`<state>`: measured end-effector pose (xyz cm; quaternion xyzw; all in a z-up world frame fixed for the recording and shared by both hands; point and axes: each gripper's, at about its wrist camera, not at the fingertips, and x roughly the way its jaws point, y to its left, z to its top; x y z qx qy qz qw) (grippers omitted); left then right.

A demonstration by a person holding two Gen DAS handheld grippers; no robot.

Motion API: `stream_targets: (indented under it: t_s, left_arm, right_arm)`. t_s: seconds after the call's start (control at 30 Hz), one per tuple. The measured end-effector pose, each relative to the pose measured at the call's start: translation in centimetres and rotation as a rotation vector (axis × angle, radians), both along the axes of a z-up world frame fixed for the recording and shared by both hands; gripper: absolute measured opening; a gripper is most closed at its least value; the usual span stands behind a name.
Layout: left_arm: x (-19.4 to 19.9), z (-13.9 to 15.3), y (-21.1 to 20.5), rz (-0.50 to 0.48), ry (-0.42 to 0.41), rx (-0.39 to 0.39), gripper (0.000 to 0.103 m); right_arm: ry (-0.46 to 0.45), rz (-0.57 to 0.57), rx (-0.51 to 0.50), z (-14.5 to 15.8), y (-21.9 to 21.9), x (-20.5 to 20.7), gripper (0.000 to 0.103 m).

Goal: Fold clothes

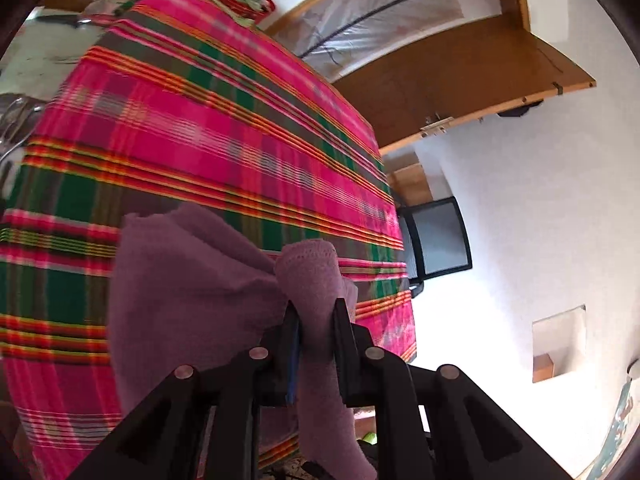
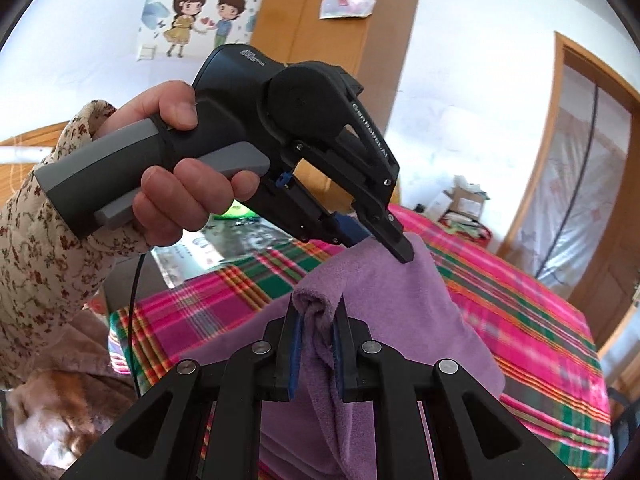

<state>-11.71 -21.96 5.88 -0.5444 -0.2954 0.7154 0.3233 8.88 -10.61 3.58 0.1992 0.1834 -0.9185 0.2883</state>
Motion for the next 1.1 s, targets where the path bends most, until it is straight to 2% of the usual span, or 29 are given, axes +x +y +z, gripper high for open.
stream_targets:
  t_s: [0.37,0.73,0.9,1.1]
  left_arm:
    - [-0.9,-4.2,-3.4,0.044,-0.070,-0.021,0.015]
    - [-1.1,-8.0,-5.6,0.089,-0.146,-0.016,0.015]
    - [-1.3,-9.2,-6.1,0.112,-0.178,0.005,0.015]
    - [-1.0,-9.3,-6.1,0.148,-0.188,-0.019,0.017]
  right_arm:
    - [-0.096,0.070,0.034,-3.1,-3.5,-2.1,0.013]
    - [-0.194,0.106,0.057,-6.4,-4.8,-3.7,0.013]
    - [-0.220,0.105,0.061,-7.4,-5.1,-4.1,0.013]
    - [-0.257,0.093,0.042,-8.0,-5.5,-5.0,0.016]
